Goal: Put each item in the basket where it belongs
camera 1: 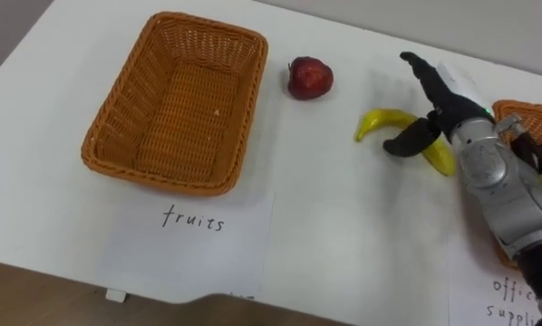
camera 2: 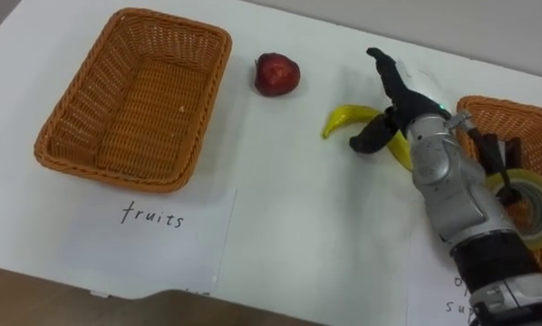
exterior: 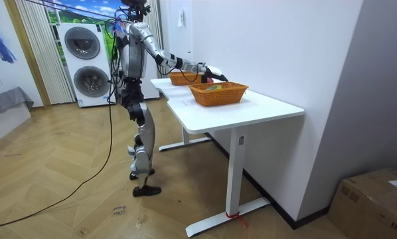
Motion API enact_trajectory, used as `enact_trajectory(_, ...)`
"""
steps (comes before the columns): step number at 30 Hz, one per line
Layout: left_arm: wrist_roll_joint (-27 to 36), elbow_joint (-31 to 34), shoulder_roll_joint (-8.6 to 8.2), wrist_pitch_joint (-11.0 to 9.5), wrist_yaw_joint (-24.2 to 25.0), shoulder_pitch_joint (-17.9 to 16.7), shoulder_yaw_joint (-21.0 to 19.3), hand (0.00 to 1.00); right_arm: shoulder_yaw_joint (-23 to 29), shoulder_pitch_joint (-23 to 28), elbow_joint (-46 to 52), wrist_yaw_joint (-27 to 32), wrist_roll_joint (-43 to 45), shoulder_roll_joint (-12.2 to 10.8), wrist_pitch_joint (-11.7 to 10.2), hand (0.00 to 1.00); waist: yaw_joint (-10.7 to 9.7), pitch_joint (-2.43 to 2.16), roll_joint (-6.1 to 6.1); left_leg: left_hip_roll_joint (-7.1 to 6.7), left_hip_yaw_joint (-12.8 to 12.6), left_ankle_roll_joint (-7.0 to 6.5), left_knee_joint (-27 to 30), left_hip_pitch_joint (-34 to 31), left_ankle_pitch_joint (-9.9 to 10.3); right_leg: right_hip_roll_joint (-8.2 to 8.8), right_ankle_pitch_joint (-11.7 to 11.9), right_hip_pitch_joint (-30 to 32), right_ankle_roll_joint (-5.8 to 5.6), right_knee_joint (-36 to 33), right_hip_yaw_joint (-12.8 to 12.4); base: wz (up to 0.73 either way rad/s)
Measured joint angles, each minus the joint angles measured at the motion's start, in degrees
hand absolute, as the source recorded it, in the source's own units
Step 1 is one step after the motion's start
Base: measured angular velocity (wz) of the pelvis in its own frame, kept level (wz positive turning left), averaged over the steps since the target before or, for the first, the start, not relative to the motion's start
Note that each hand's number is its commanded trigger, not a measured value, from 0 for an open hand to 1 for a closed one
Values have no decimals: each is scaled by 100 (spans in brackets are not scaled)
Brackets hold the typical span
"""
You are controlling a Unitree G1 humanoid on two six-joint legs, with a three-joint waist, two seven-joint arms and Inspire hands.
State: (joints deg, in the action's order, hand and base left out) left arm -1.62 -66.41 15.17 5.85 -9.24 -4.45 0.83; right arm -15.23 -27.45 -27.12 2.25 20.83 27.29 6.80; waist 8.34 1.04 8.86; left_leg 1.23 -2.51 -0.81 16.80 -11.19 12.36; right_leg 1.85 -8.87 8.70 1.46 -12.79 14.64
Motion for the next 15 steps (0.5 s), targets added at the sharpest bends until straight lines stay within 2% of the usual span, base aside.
enact_trajectory(15, 2, 3, 0, 1, 87, -5, -9, 0, 1, 0, -164, -226, 8, -1, 16, 0, -1, -1, 5, 1, 24, 1, 5, 39, -5, -6, 1, -62, 2, -5, 52, 0)
